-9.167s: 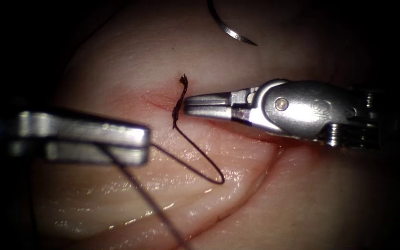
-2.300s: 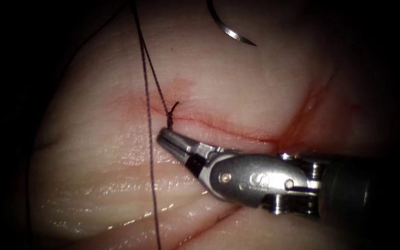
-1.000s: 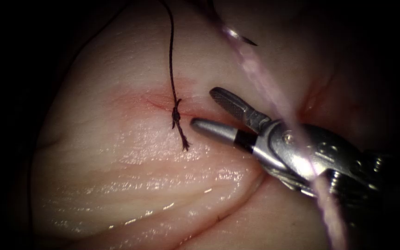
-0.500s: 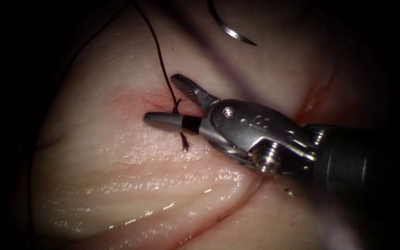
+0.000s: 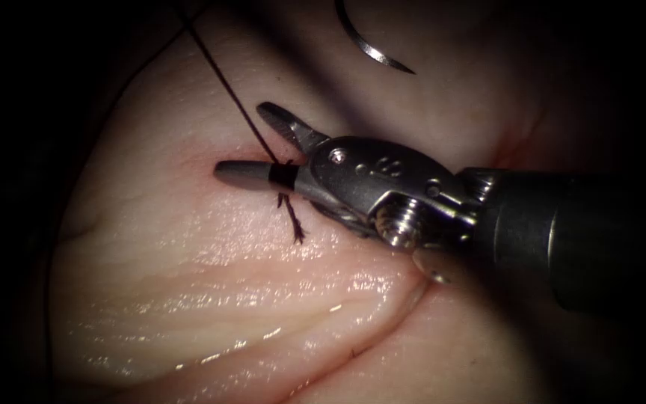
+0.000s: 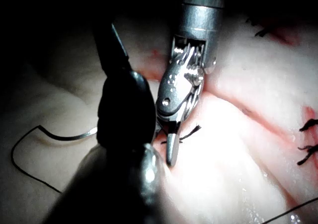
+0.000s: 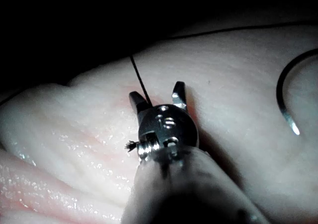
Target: Wound Closure
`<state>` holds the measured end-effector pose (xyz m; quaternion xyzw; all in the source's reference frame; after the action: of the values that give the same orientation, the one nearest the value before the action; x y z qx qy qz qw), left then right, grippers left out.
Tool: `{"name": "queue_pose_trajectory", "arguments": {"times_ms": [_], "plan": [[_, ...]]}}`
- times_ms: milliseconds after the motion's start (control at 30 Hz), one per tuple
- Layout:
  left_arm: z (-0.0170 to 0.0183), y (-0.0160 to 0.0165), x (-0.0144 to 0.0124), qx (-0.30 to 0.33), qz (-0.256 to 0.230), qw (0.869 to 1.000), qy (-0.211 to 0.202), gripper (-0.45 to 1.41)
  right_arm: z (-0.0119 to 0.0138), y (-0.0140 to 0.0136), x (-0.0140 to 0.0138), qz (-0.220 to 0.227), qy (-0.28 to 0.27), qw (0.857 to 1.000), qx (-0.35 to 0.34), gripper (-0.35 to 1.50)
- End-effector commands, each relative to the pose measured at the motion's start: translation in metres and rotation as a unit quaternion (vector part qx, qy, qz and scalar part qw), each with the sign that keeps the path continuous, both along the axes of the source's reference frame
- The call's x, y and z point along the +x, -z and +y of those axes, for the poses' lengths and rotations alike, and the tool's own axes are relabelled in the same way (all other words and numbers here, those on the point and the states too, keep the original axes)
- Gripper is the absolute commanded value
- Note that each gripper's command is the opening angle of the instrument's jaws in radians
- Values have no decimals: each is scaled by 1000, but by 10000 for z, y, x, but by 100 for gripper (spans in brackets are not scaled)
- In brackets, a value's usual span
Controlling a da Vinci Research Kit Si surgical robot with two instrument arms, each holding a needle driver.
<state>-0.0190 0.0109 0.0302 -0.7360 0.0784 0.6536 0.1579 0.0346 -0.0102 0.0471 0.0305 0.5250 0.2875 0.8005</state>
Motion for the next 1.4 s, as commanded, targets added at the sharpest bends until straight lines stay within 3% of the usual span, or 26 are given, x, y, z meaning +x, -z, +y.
{"name": "queue_pose_trajectory", "arguments": {"times_ms": [33, 733, 1133, 1333, 1400], "plan": [[3, -6, -8, -1, -2, 1000, 0, -45, 4, -4, 10, 2, 0, 1000, -2, 108], [9, -10, -14, -11, -2, 1000, -2, -45, -10, 9, 23, 7, 22, 1000, -14, 106], [3, -3, -16, -11, 0, 1000, -4, -45, 1, 2, 22, 4, 23, 1000, -17, 106], [1, 1, -20, -11, -1, 1000, -4, -45, 1, 2, 23, 2, 26, 999, -25, 103], [0, 2, -21, -11, -3, 1000, -5, -45, 1, 2, 24, 2, 25, 999, -25, 93]]}}
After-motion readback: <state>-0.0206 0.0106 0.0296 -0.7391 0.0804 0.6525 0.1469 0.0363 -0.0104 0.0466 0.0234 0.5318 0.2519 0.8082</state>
